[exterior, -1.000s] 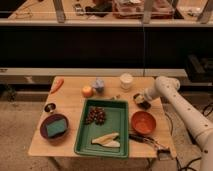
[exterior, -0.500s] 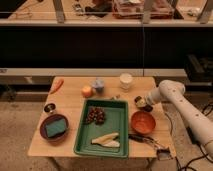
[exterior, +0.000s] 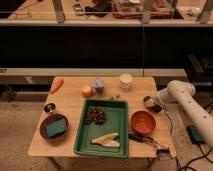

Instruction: Wipe table surface with eraser

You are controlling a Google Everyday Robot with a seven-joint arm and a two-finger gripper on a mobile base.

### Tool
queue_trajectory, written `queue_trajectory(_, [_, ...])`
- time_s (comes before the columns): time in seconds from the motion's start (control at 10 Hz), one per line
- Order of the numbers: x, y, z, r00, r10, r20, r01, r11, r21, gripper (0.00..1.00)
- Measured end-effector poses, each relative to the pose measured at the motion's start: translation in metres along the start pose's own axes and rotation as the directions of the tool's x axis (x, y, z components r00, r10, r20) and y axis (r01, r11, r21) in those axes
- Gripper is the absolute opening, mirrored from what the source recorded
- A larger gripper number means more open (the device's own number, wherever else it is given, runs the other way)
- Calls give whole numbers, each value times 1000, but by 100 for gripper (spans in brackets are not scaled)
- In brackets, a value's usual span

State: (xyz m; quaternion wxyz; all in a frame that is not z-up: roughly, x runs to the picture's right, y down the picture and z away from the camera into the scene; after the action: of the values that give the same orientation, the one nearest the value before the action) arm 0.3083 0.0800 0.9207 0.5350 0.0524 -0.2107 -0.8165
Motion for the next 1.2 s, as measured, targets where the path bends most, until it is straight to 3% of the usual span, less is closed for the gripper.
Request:
queue_trajectory(0.3, [34,30,10,999,33,-41,-34,999,-28,0])
queue_trajectory(0.5, [58,33,26,999,24,-42,-25,1000,-18,0])
queue_trajectory(0.7, [82,11,54,1000,-1,-25,1,1000,23,0])
queue_trajectory(0.9, [90,-7,67,999,-29,-13,30,998,59,0])
queue_trajectory(1.0, [90,-20,67,998,-56,0,55,996,74,0])
queue_trajectory(1.2, [78,-37,62,997,-65,31,62,996,71,0])
